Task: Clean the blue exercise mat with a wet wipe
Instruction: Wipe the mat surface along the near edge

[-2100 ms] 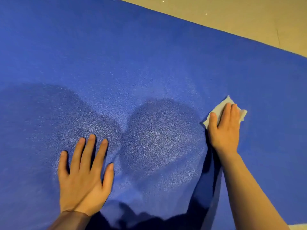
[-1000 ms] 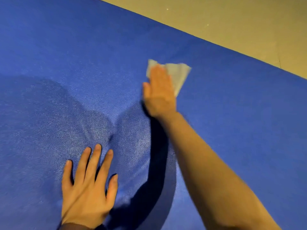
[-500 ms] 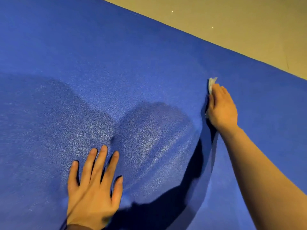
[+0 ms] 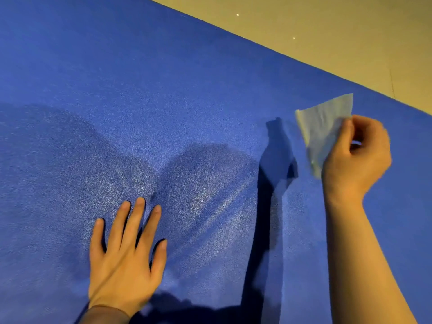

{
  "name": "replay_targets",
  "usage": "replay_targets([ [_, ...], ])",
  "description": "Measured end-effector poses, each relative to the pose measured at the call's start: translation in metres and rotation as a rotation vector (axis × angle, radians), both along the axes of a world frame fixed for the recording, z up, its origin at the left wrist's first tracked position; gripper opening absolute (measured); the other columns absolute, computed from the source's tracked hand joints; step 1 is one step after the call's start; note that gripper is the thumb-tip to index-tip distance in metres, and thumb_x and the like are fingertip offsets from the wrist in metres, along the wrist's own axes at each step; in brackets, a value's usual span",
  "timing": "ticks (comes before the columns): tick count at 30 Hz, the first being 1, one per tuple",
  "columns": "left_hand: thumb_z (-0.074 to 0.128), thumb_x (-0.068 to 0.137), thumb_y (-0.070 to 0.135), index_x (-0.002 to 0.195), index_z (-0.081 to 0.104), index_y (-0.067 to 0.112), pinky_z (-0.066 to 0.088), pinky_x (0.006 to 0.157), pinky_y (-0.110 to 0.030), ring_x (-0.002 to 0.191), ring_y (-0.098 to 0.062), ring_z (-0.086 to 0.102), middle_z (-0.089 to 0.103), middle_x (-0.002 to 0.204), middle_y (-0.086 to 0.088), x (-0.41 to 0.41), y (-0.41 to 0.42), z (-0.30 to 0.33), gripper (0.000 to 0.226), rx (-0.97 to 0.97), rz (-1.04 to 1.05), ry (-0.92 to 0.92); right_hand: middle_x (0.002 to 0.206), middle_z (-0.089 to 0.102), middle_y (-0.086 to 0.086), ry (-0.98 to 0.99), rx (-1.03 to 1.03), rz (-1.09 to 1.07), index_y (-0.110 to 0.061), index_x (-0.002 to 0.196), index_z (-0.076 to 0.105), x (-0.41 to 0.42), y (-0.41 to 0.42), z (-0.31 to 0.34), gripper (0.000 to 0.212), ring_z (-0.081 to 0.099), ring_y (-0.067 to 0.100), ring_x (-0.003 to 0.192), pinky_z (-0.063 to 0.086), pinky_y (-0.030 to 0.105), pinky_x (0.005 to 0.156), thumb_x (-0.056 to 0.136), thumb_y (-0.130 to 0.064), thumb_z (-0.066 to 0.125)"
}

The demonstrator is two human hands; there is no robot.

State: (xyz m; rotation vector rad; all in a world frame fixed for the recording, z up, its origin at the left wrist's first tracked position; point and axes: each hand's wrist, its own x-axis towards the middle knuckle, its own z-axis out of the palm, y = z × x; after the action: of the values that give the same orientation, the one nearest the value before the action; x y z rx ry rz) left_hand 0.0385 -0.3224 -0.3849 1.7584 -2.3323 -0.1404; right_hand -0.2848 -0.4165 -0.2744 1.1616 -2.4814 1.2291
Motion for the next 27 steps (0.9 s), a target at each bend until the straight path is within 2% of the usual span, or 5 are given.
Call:
replay_targets([
  [7, 0.04, 0.09, 0.037, 0.134, 0.061, 0.009, 0.023, 0.111, -0.061, 0.135, -0.035, 0.041, 0.048, 0.147, -0.017, -0.001, 0.001, -0.001, 0.056, -0.012, -0.006, 0.014, 0.091, 0.068, 0.007, -0.105, 0.289, 0.553, -0.007, 0.098, 0.069, 0.112, 0.03, -0.041, 0.019, 0.063, 0.026, 0.08, 0.053, 0.039, 0.07, 0.094, -0.018, 0.053],
  [11, 0.04, 0.09, 0.037, 0.137, 0.057, 0.01, 0.021, 0.112, -0.06, 0.136, -0.034, 0.04, 0.046, 0.148, -0.017, -0.002, 0.001, -0.003, 0.056, -0.015, -0.011, 0.023, 0.11, 0.068, 0.004, -0.219, 0.303, 0.738, -0.009, 0.113, 0.068, 0.158, 0.043, -0.061, 0.033, 0.06, 0.02, 0.101, 0.041, 0.016, 0.092, 0.099, -0.024, 0.043],
  [13, 0.04, 0.091, 0.037, 0.139, 0.055, 0.011, 0.02, 0.112, -0.059, 0.137, -0.034, 0.039, 0.046, 0.149, -0.017, -0.002, 0.002, -0.003, 0.057, -0.011, -0.014, 0.021, 0.125, 0.062, 0.008, -0.12, 0.293, 0.775, -0.006, 0.123, 0.065, 0.149, 0.039, -0.072, 0.035, 0.052, 0.021, 0.119, 0.031, 0.016, 0.106, 0.099, -0.023, 0.044],
  [18, 0.04, 0.091, 0.038, 0.14, 0.053, 0.012, 0.022, 0.111, -0.06, 0.137, -0.033, 0.039, 0.047, 0.148, -0.017, -0.001, 0.002, -0.002, 0.057, -0.025, -0.012, 0.029, 0.158, 0.032, 0.01, 0.281, 0.545, 0.914, -0.018, 0.147, 0.044, 0.122, 0.029, -0.11, 0.065, 0.021, 0.031, 0.148, 0.013, 0.05, 0.121, 0.095, -0.056, 0.041],
  [27, 0.04, 0.091, 0.038, 0.14, 0.053, 0.013, 0.022, 0.112, -0.06, 0.136, -0.034, 0.039, 0.046, 0.149, -0.016, 0.0, 0.002, -0.002, 0.056, -0.014, -0.006, 0.027, 0.162, 0.01, 0.019, 0.092, 0.781, 0.003, 0.0, 0.153, 0.019, -0.043, 0.031, -0.101, 0.072, 0.014, 0.034, 0.148, 0.013, 0.052, 0.117, 0.099, -0.048, 0.014],
])
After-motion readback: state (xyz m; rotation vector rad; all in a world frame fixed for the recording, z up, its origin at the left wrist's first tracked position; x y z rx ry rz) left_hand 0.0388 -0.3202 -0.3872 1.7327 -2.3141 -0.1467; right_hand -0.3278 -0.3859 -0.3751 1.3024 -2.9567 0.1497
